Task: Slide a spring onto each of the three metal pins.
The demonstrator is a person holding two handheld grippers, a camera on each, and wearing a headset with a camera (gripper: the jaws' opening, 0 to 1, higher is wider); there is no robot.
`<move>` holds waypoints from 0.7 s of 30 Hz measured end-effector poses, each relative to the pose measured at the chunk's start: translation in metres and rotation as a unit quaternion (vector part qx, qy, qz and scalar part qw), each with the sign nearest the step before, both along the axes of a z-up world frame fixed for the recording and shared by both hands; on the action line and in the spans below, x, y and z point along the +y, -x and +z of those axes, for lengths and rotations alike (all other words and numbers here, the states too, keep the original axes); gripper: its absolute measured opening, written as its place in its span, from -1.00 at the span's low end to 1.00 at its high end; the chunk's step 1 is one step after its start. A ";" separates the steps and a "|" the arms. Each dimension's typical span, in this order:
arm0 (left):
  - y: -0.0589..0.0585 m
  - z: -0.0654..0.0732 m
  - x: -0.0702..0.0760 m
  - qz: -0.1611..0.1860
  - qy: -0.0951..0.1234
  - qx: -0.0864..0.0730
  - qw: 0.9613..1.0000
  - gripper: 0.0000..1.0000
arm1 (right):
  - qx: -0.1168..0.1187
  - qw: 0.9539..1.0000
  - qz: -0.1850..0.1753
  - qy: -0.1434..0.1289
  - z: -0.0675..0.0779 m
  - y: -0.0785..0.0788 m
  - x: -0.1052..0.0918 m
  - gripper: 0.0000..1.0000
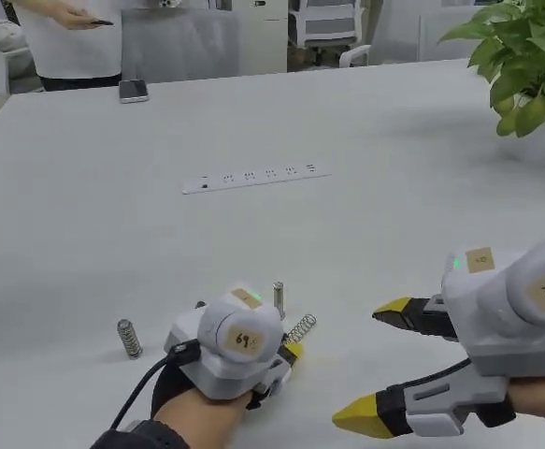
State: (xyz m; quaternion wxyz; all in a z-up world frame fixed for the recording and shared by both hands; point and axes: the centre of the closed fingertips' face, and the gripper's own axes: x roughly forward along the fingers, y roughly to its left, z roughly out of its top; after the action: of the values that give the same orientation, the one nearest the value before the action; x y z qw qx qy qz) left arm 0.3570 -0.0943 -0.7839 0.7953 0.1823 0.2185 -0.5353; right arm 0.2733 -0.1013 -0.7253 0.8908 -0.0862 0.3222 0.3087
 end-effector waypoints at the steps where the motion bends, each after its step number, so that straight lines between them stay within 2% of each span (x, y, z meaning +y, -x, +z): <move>1: 0.001 0.002 0.001 -0.004 -0.001 -0.001 1.000 -0.95 | 0.000 1.000 0.001 0.001 0.001 0.000 0.000 0.50; 6: 0.009 0.016 0.009 -0.022 0.011 -0.003 1.000 -0.95 | -0.005 1.000 0.008 0.005 0.007 -0.002 0.002 0.47; 11: 0.013 0.029 0.021 -0.018 0.029 0.010 0.999 -0.95 | -0.008 1.000 0.017 0.011 0.010 -0.005 0.006 0.42; 16: 0.018 0.042 0.038 -0.023 0.032 0.002 0.999 -0.95 | -0.017 0.999 0.030 0.016 0.019 -0.009 0.012 0.37; 21: 0.023 0.061 0.051 -0.025 0.052 0.003 0.998 -0.95 | -0.024 0.998 0.049 0.023 0.027 -0.012 0.020 0.32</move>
State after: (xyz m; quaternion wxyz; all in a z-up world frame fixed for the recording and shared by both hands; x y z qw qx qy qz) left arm 0.3339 -0.0433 -0.7232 0.7894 0.1448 0.1884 -0.5661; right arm 0.2851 -0.0813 -0.6982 0.8799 -0.1301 0.3031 0.3420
